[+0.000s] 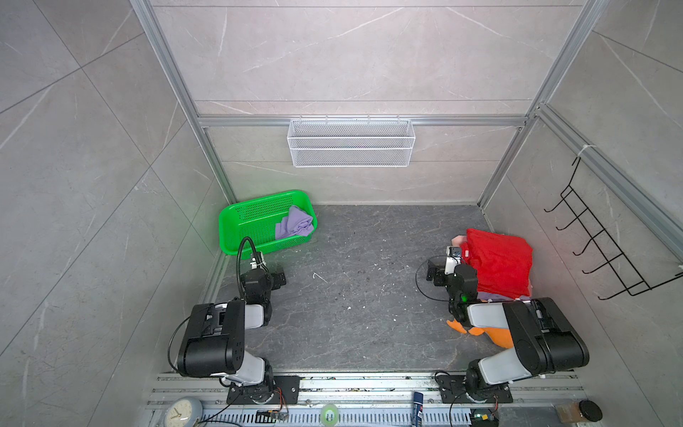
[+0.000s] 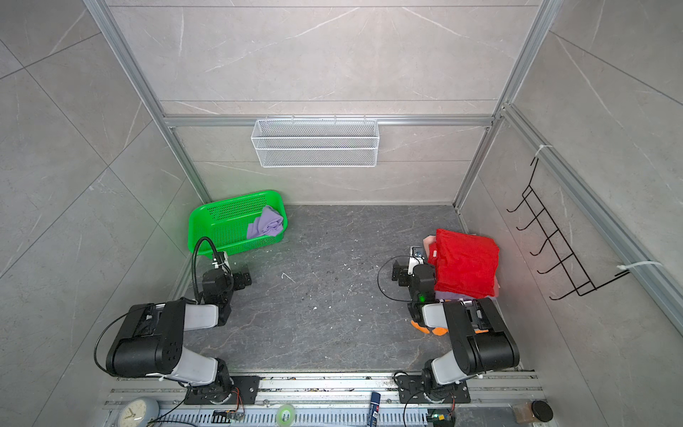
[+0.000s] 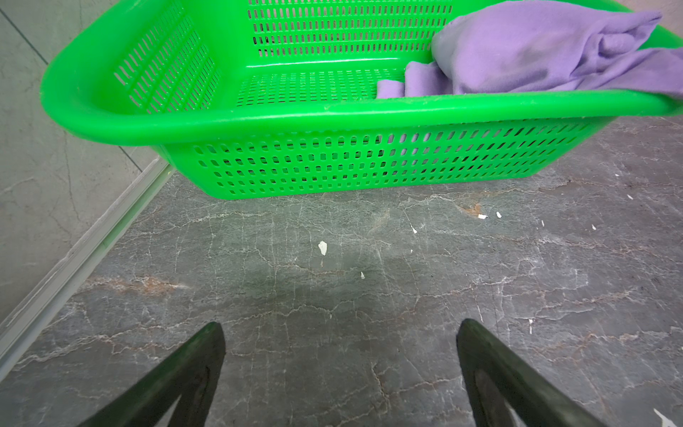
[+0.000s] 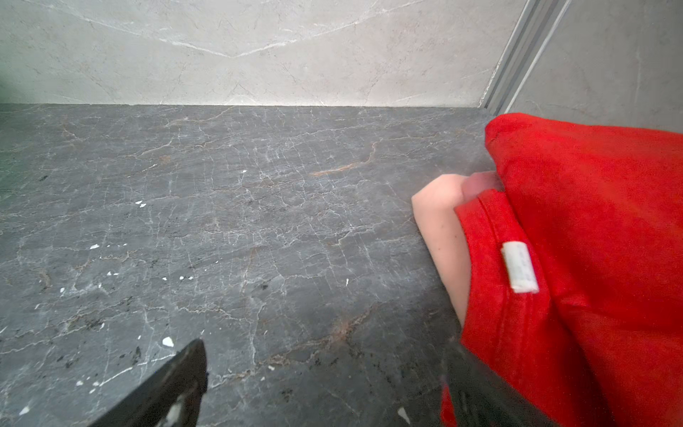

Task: Fold and stack the t-shirts

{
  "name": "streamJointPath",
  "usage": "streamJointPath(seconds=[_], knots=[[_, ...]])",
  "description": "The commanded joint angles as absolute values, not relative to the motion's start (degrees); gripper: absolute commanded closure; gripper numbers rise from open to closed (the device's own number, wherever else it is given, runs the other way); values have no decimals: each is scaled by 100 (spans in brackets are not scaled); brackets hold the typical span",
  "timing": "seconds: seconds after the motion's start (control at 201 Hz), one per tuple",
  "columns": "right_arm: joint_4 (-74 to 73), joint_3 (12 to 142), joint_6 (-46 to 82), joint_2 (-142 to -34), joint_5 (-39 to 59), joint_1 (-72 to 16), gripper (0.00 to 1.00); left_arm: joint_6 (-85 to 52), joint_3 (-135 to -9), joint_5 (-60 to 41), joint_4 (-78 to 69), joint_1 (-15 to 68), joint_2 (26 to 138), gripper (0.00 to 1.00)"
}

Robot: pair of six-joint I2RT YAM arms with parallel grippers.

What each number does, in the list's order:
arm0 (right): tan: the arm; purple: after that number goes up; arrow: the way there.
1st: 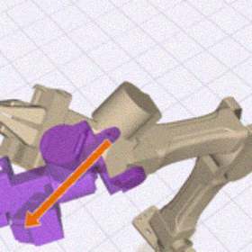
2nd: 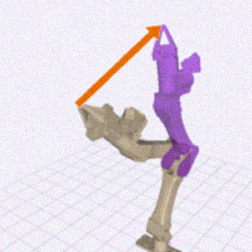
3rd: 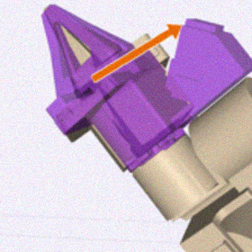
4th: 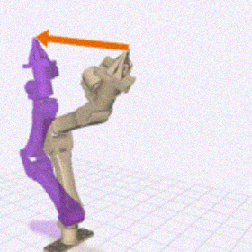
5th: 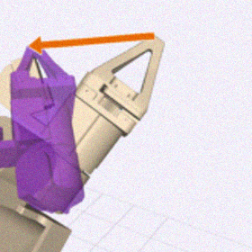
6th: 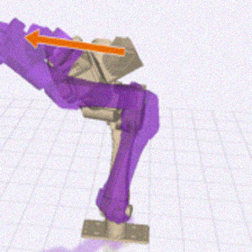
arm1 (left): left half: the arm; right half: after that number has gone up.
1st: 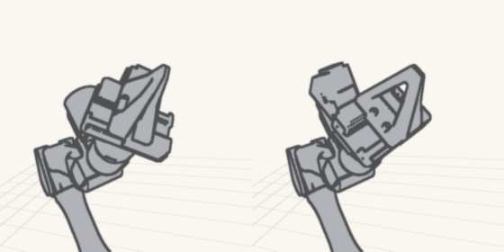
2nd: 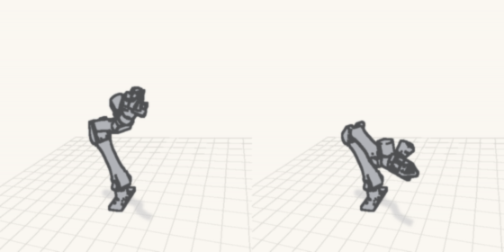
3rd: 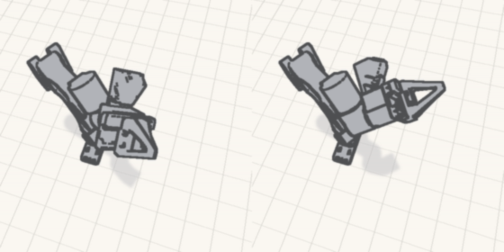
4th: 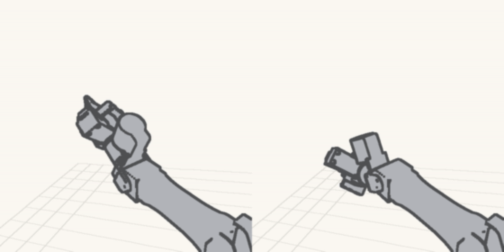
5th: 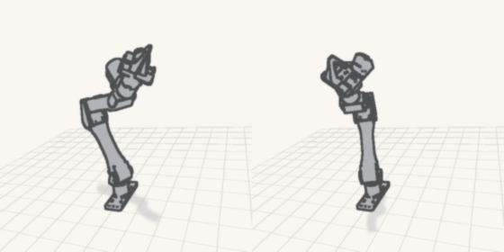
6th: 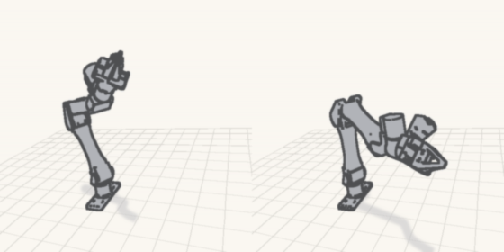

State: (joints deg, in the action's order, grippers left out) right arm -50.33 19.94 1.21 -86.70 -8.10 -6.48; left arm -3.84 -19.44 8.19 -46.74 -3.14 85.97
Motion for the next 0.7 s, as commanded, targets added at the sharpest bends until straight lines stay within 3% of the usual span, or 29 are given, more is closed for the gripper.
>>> streamJointPath(seconds=[0.0, 0.597, 0.692], knots=[[-4948, 2101, 0, -8668, -765, -667, 0, -211, -2029, 747, -4894, -294, 8587, 0], [-5001, 2075, -9, -8658, -765, -668, 0, -211, -2030, 749, -4892, -291, 8587, 0], [-4330, 2210, -55, -8082, -669, -676, 0, -211, -2028, 750, -4889, -291, 8587, 0]])
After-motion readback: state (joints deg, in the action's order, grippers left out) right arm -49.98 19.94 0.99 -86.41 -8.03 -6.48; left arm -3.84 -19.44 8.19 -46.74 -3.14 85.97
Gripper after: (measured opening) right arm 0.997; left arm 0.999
